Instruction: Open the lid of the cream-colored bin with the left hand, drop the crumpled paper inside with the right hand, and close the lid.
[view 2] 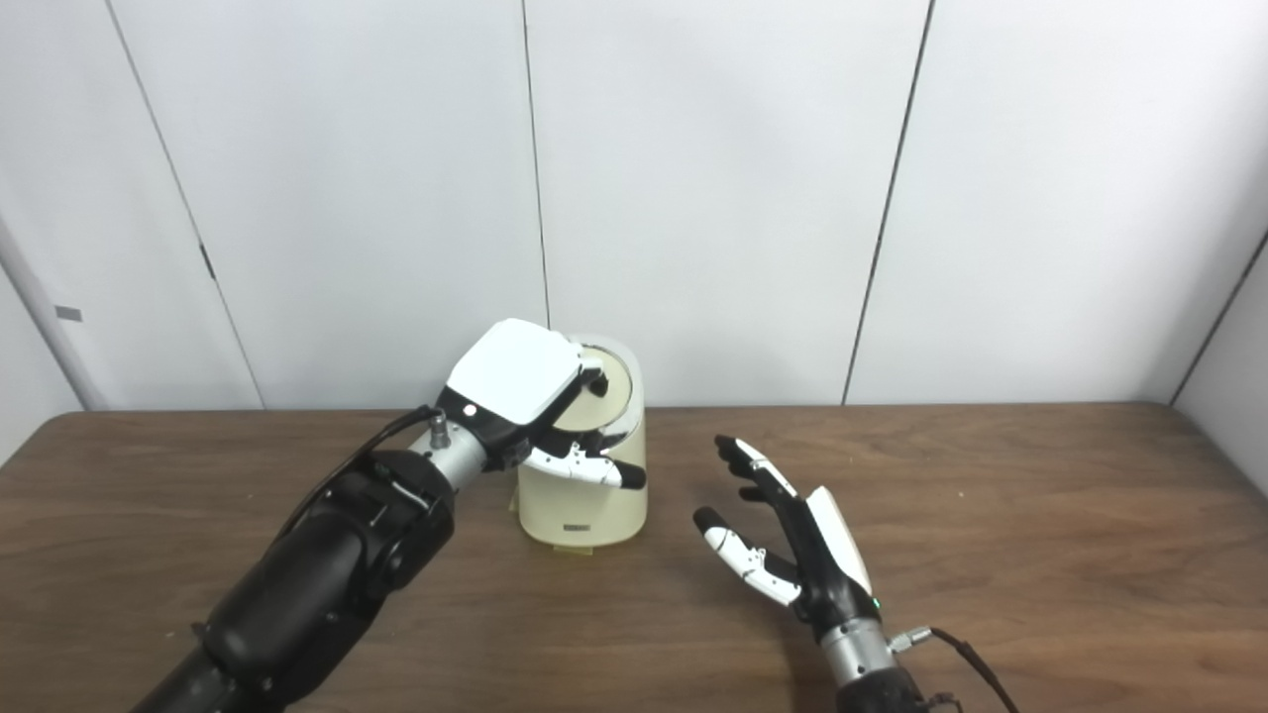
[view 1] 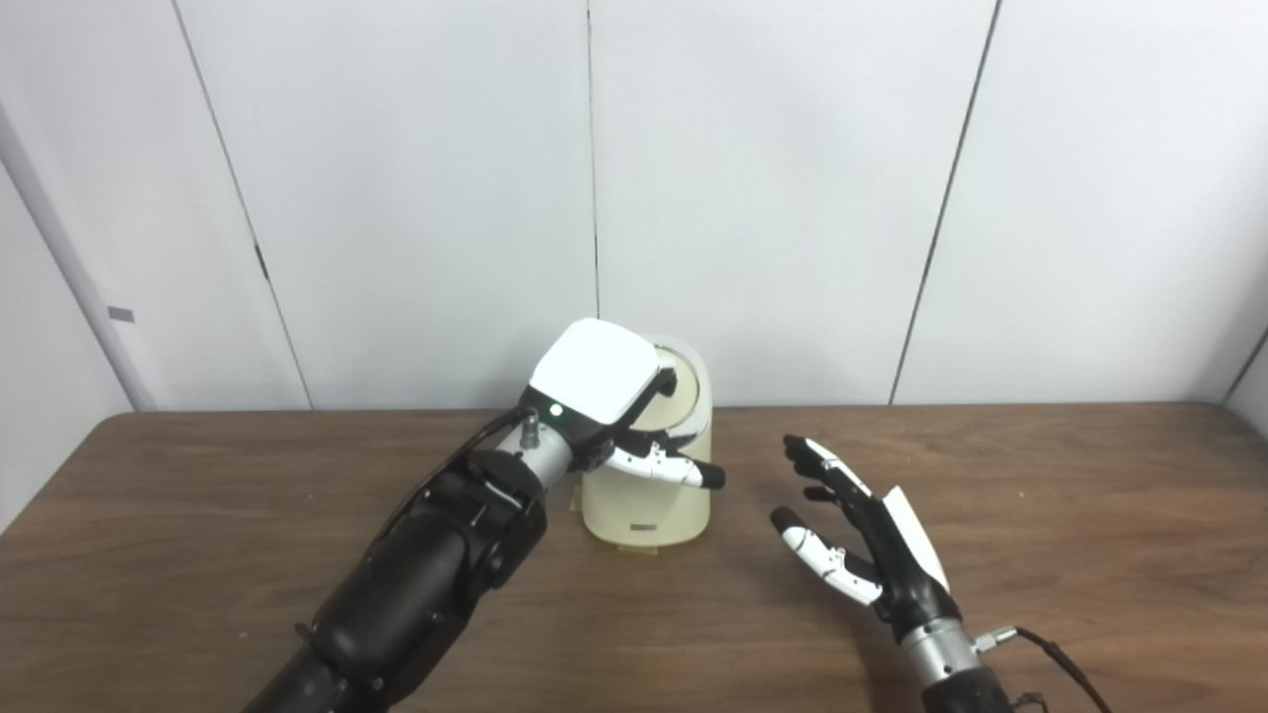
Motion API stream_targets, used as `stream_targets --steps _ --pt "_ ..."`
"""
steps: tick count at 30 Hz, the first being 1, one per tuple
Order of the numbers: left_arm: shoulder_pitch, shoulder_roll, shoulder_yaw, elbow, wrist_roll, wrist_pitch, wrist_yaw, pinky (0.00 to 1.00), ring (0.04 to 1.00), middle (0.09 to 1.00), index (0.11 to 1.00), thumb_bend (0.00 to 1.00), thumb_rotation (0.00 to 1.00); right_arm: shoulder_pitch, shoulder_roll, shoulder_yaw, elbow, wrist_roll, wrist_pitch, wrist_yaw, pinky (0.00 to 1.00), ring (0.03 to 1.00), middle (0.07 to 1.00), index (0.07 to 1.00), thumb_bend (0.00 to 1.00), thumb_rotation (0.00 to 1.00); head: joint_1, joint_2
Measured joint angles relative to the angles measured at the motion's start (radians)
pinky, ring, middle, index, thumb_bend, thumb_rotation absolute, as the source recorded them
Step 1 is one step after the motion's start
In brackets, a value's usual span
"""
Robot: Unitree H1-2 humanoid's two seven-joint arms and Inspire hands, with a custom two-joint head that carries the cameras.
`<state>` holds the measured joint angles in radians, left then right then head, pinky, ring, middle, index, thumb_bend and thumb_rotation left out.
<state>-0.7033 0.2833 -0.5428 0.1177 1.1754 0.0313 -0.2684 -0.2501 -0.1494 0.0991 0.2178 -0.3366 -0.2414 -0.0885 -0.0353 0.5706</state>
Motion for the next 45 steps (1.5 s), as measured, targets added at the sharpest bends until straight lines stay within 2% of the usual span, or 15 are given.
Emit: stream_targets --steps 11,16,18,21,23,25,30,35,38,45 --pt "0.000 0.008 -0.011 0.007 -0.004 0.000 0.022 0.74 0.771 0.714 0.689 0.87 1.00 0.000 0.000 -0.001 0.001 0.000 -0.001 0.000 0.79 0.866 0.873 0.872 0.24 0.65 0.003 -0.003" --pt "0.004 0.014 -0.018 -0.001 0.017 0.004 0.045 0.72 0.754 0.717 0.684 0.74 1.00 0.000 0.000 -0.001 0.000 -0.001 -0.001 0.000 0.79 0.866 0.871 0.870 0.24 0.64 0.003 -0.003" --pt "0.016 0.010 -0.010 -0.007 0.019 0.020 0.067 0.75 0.776 0.748 0.729 0.75 1.00 0.000 0.001 -0.001 0.000 -0.001 -0.001 0.000 0.79 0.865 0.872 0.870 0.24 0.62 0.005 -0.005" --pt "0.028 0.004 0.011 -0.012 0.011 0.026 0.075 0.87 0.895 0.880 0.872 0.76 0.98 -0.001 0.002 -0.002 0.000 -0.001 0.000 0.000 0.79 0.869 0.877 0.875 0.24 0.61 0.005 -0.008" --pt "0.031 0.006 0.024 -0.004 0.001 0.025 0.068 0.96 0.969 0.947 0.936 0.77 0.96 -0.001 0.002 -0.002 0.000 -0.001 0.003 0.000 0.79 0.869 0.877 0.874 0.25 0.59 0.005 -0.009" --pt "0.030 0.004 0.034 0.017 -0.004 0.028 0.055 0.99 0.994 0.980 0.963 0.79 0.97 -0.001 0.003 -0.002 -0.002 -0.002 0.007 0.000 0.79 0.867 0.876 0.874 0.24 0.58 0.005 -0.011" --pt "-0.004 -0.009 0.066 0.071 0.017 0.071 0.071 1.00 1.000 0.998 0.979 0.80 0.95 -0.003 0.005 -0.002 -0.003 -0.006 0.008 -0.001 0.78 0.865 0.876 0.873 0.24 0.55 0.006 -0.014" --pt "-0.062 -0.010 0.084 0.075 0.061 0.133 0.081 1.00 1.000 0.999 0.973 0.81 0.94 -0.003 0.005 -0.002 -0.003 -0.010 0.008 -0.002 0.79 0.867 0.877 0.874 0.24 0.54 0.005 -0.014" --pt "-0.087 -0.010 0.090 0.074 0.075 0.145 0.098 1.00 1.000 0.991 0.964 0.82 0.96 -0.004 0.007 -0.002 -0.002 -0.012 0.008 -0.005 0.78 0.862 0.874 0.872 0.25 0.54 0.005 -0.015" --pt "-0.089 -0.011 0.095 0.056 0.080 0.146 0.101 1.00 0.983 0.953 0.922 0.83 0.95 -0.007 0.008 -0.002 0.001 -0.020 0.008 -0.009 0.78 0.863 0.875 0.873 0.25 0.54 0.006 -0.017"
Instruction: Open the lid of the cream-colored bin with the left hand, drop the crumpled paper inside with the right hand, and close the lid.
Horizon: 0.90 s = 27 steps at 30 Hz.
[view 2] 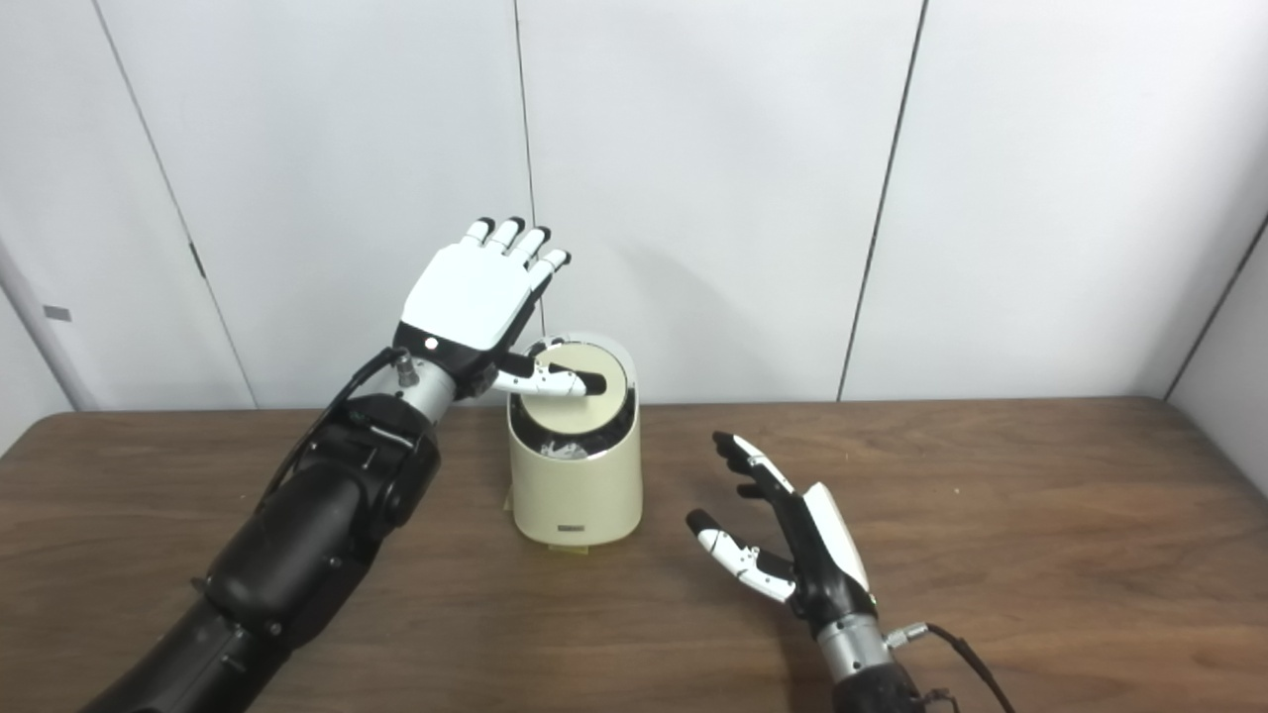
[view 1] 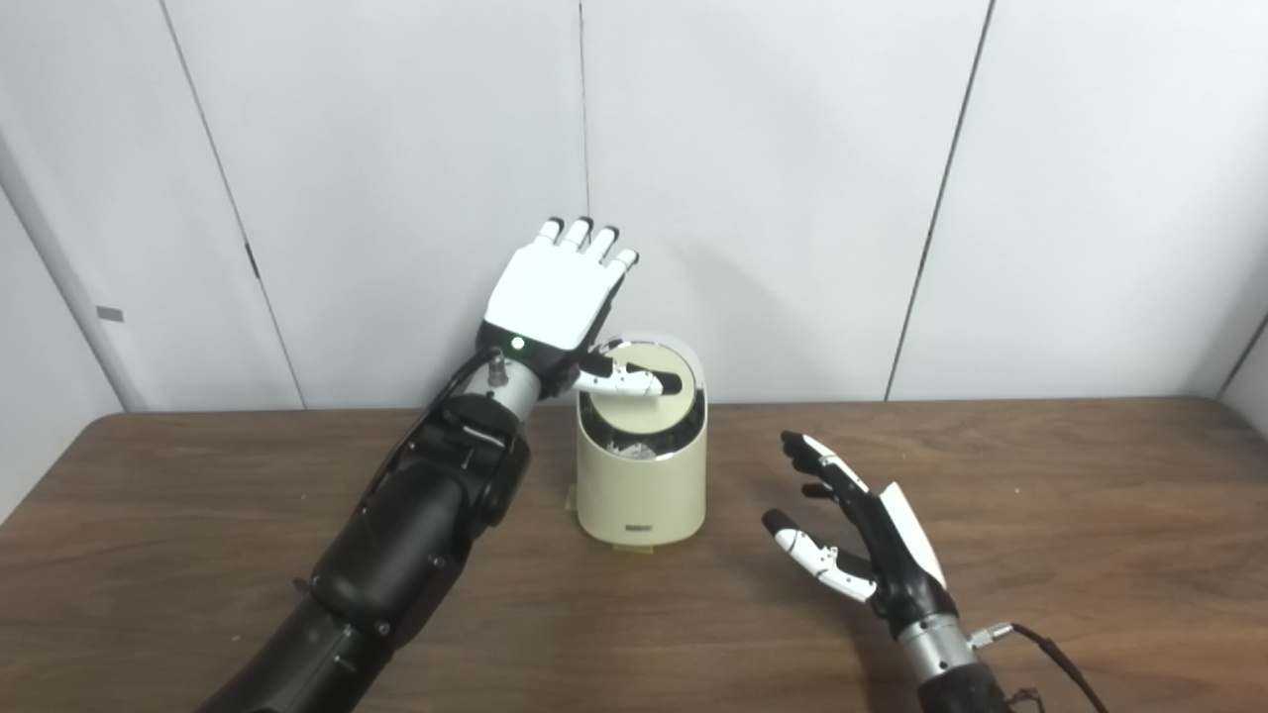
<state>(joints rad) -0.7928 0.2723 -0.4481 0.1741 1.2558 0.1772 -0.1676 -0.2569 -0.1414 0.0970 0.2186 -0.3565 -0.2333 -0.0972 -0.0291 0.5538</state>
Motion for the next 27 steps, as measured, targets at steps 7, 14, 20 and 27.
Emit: stream_targets --steps 7,14,20,27 --pt "0.009 0.000 0.000 -0.004 0.000 -0.004 0.011 1.00 0.972 0.947 0.915 0.83 0.95 0.000 0.000 0.000 0.000 -0.003 0.000 -0.001 0.78 0.864 0.875 0.874 0.24 0.55 0.002 0.002" --pt "0.013 -0.003 0.060 -0.049 -0.088 0.000 -0.025 0.90 0.914 0.905 0.889 0.84 0.97 0.000 0.001 0.000 -0.001 -0.004 0.002 -0.001 0.78 0.862 0.876 0.871 0.25 0.52 0.002 -0.003" --pt "0.066 -0.109 0.308 -0.207 -0.480 0.050 -0.069 0.58 0.701 0.742 0.797 0.63 0.97 -0.003 0.004 0.000 0.003 -0.003 0.002 -0.001 0.77 0.860 0.876 0.872 0.25 0.55 -0.005 -0.003" --pt "0.296 -0.142 0.419 -0.246 -0.760 -0.095 0.037 0.66 0.753 0.772 0.782 0.25 0.86 -0.004 0.007 -0.001 0.002 -0.005 0.002 -0.003 0.78 0.860 0.867 0.866 0.19 0.64 0.000 0.002"
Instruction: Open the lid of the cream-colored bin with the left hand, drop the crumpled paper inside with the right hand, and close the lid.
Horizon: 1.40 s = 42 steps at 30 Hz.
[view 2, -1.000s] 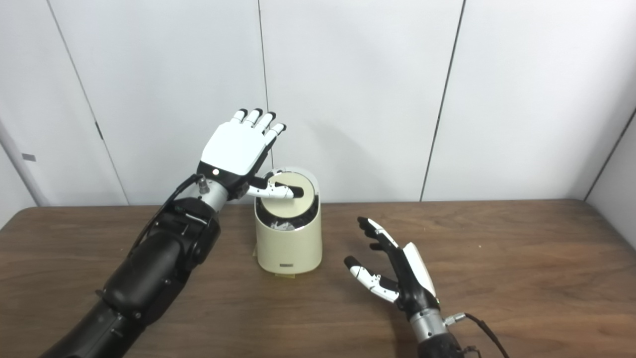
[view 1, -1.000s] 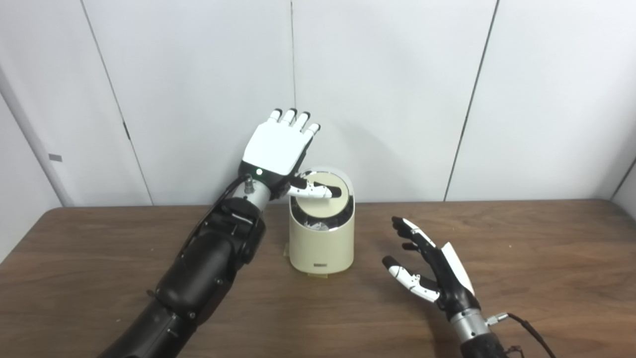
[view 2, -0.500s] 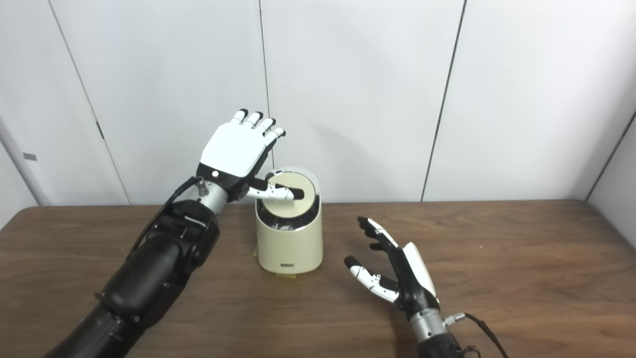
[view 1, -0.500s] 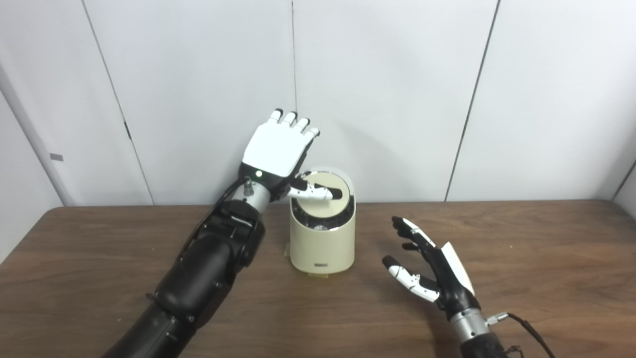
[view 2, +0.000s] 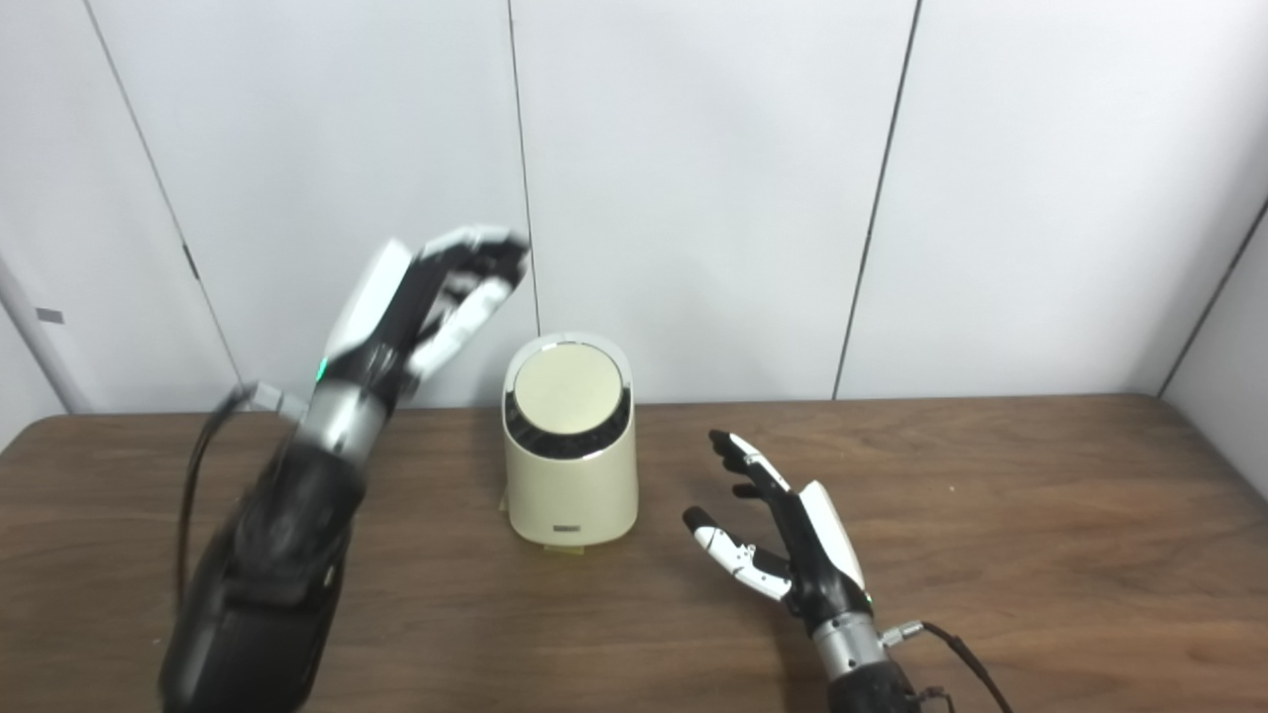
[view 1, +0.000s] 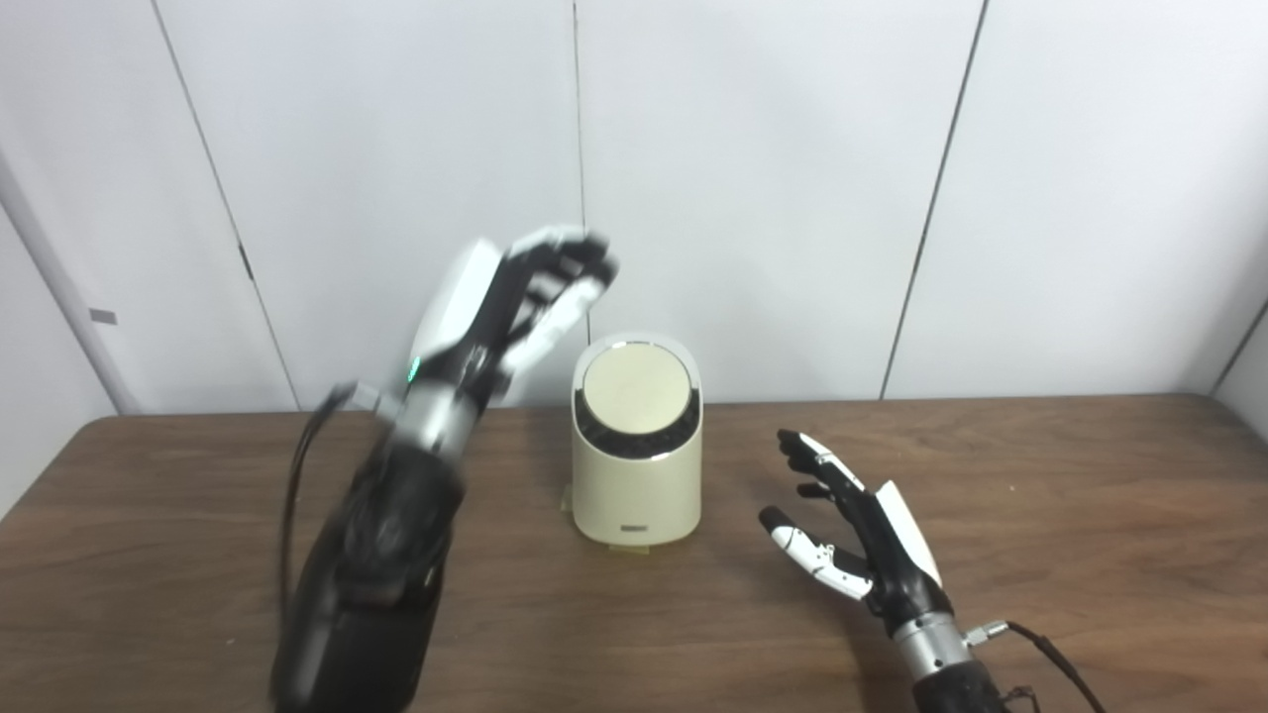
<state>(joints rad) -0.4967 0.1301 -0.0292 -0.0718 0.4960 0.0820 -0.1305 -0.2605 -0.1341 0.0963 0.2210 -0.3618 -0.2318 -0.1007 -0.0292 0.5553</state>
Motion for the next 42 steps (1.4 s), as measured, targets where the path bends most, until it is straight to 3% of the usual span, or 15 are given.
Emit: stream_targets --steps 3,8,11,16,21,24,27,31,35,37,42 --pt "0.095 -0.001 0.031 0.002 -0.070 -0.083 0.062 0.65 0.743 0.761 0.766 0.20 0.71 0.001 -0.002 -0.001 0.000 -0.002 0.000 -0.002 0.79 0.863 0.865 0.858 0.17 0.71 -0.002 0.000" --pt "0.184 -0.004 0.049 0.006 -0.147 -0.187 0.131 0.65 0.746 0.768 0.767 0.21 0.73 0.001 -0.005 -0.003 0.002 -0.003 -0.002 -0.009 0.78 0.857 0.856 0.841 0.16 0.73 0.000 -0.003" --pt "0.229 -0.004 0.045 0.020 -0.172 -0.230 0.138 0.65 0.743 0.767 0.766 0.21 0.68 0.002 -0.003 -0.009 0.002 0.004 -0.002 -0.010 0.78 0.854 0.856 0.843 0.16 0.72 0.000 -0.003" --pt "0.279 -0.004 0.045 0.067 -0.198 -0.269 0.159 0.64 0.738 0.764 0.763 0.22 0.64 0.002 -0.003 -0.009 0.002 0.005 -0.002 -0.011 0.76 0.846 0.852 0.841 0.16 0.70 -0.003 -0.002" --pt "0.304 -0.007 0.044 0.121 -0.224 -0.292 0.169 0.66 0.743 0.772 0.771 0.21 0.68 0.002 -0.003 -0.011 0.002 0.017 -0.001 -0.010 0.76 0.842 0.854 0.840 0.17 0.72 -0.003 0.005" --pt "0.316 -0.011 0.041 0.164 -0.222 -0.302 0.175 0.61 0.705 0.754 0.769 0.20 0.72 0.003 -0.003 -0.012 0.002 0.022 -0.001 -0.011 0.74 0.832 0.845 0.832 0.17 0.72 -0.003 0.006" --pt "0.311 -0.011 0.042 0.201 -0.234 -0.318 0.183 0.64 0.734 0.766 0.769 0.20 0.68 0.004 -0.003 -0.012 0.002 0.023 -0.001 -0.011 0.74 0.823 0.840 0.823 0.18 0.72 -0.006 0.009" --pt "0.295 -0.010 0.049 0.238 -0.303 -0.336 0.178 0.68 0.760 0.778 0.768 0.19 0.54 0.004 -0.002 -0.013 0.004 0.021 -0.002 -0.017 0.66 0.744 0.759 0.759 0.21 0.62 -0.005 0.014" --pt "0.283 -0.007 0.044 0.255 -0.297 -0.365 0.194 0.63 0.726 0.752 0.748 0.19 0.42 0.003 0.006 -0.025 0.004 0.014 0.022 -0.034 0.62 0.702 0.712 0.714 0.28 0.54 -0.008 0.014" --pt "0.281 -0.006 0.040 0.258 -0.285 -0.374 0.202 0.57 0.679 0.712 0.733 0.20 0.36 0.003 0.012 -0.031 0.005 0.009 0.035 -0.043 0.59 0.675 0.684 0.687 0.32 0.42 -0.008 0.014" --pt "0.278 -0.003 0.029 0.258 -0.255 -0.374 0.209 0.54 0.649 0.688 0.712 0.23 0.33 0.002 0.013 -0.029 0.005 0.001 0.035 -0.054 0.58 0.666 0.673 0.666 0.35 0.34 -0.009 0.015"
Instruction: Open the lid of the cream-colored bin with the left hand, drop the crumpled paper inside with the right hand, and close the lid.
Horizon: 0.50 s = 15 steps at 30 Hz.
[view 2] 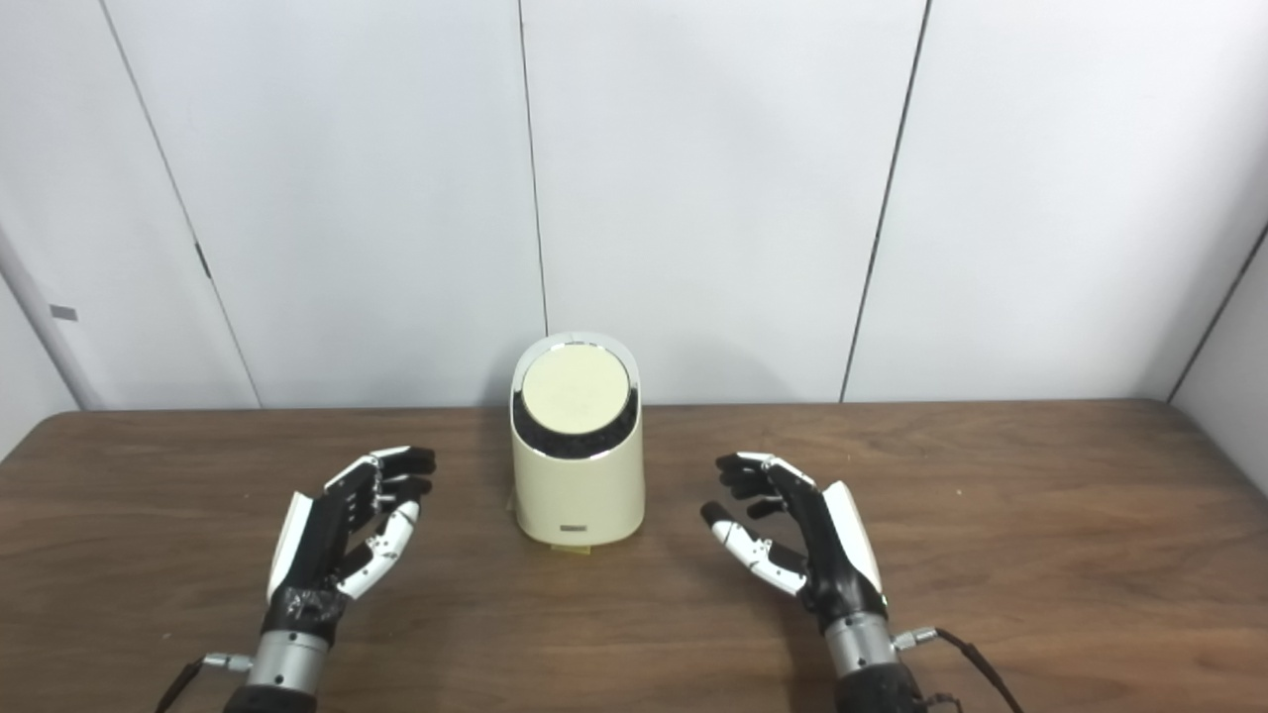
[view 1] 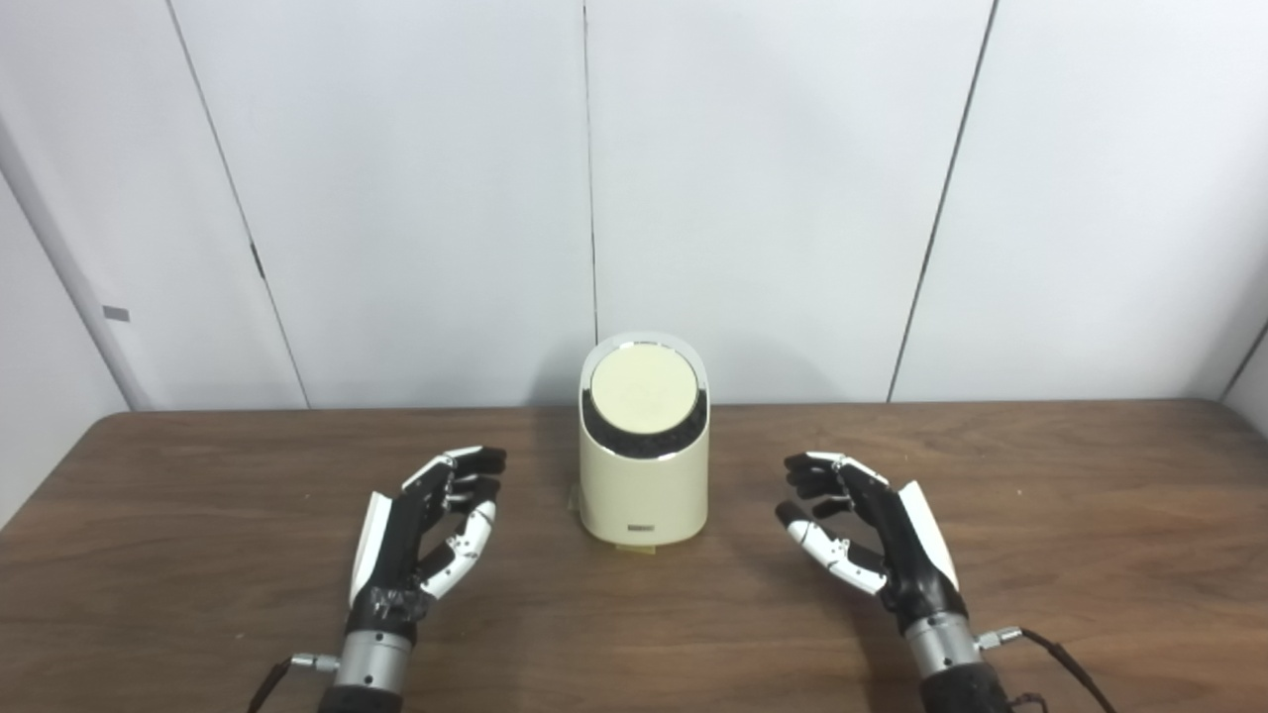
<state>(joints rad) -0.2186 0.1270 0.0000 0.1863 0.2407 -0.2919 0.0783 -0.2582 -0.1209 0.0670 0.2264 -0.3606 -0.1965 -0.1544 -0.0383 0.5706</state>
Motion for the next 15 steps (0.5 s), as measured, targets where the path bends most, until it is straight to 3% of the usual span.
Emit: stream_targets --steps 5,12,15 --pt "-0.004 0.002 0.000 0.008 0.002 0.000 0.001 0.57 0.667 0.699 0.709 0.23 0.29 0.000 0.001 0.000 0.000 -0.002 0.002 -0.001 0.59 0.669 0.672 0.659 0.37 0.31 0.000 0.000" --pt "-0.008 0.003 -0.001 0.015 0.006 0.000 0.004 0.55 0.654 0.690 0.704 0.22 0.33 -0.003 0.002 0.000 0.004 -0.016 0.005 -0.006 0.58 0.663 0.670 0.660 0.35 0.33 0.000 -0.002" --pt "-0.009 0.004 -0.004 0.015 0.012 0.000 0.006 0.56 0.656 0.692 0.706 0.22 0.32 -0.007 0.002 0.001 0.010 -0.020 0.005 -0.006 0.59 0.668 0.672 0.665 0.36 0.39 -0.002 -0.005"
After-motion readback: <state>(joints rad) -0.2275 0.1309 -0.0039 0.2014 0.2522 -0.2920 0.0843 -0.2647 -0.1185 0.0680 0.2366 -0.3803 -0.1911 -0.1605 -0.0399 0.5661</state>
